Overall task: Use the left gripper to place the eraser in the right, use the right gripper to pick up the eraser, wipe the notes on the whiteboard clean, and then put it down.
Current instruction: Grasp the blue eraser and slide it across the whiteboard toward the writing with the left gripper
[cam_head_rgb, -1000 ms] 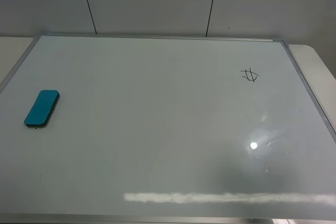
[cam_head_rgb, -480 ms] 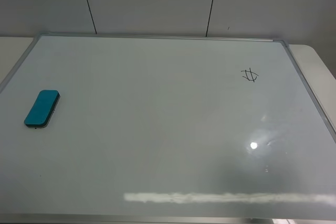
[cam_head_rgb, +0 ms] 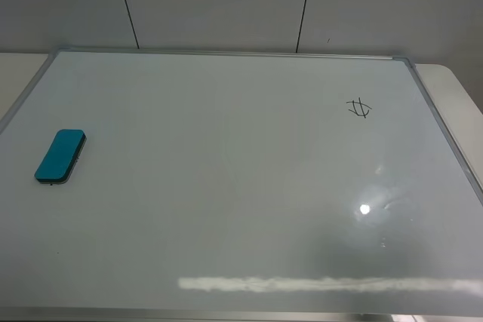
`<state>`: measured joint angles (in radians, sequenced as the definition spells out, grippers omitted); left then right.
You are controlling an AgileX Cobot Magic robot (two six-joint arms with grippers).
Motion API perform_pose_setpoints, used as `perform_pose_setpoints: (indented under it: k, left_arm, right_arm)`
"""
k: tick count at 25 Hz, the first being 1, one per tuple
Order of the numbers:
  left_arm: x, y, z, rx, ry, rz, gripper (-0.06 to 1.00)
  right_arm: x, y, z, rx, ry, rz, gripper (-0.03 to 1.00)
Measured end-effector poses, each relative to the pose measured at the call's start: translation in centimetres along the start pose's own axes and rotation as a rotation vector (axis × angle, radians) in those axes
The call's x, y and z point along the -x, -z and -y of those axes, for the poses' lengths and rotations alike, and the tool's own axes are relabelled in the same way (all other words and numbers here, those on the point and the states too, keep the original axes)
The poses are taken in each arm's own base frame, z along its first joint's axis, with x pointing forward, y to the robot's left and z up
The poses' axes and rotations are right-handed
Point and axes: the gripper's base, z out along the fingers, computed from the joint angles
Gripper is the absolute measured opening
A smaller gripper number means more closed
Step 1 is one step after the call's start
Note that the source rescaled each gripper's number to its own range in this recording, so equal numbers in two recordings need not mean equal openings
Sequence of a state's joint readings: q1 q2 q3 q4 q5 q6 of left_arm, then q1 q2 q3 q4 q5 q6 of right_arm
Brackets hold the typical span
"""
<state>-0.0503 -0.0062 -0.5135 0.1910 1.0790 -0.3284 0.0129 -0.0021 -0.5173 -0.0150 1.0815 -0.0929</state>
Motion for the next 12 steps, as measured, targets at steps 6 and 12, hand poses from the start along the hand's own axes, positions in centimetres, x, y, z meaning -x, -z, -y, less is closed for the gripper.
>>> perform_pose_setpoints:
  k: [6, 12]
  left_arm:
    - [0.00, 0.00, 0.00, 0.000, 0.000, 0.000, 1.00]
    - [0.00, 0.00, 0.00, 0.000, 0.000, 0.000, 1.00]
  right_arm:
    - [0.00, 0.00, 0.00, 0.000, 0.000, 0.000, 0.86]
    - [0.00, 0.00, 0.00, 0.000, 0.000, 0.000, 0.86]
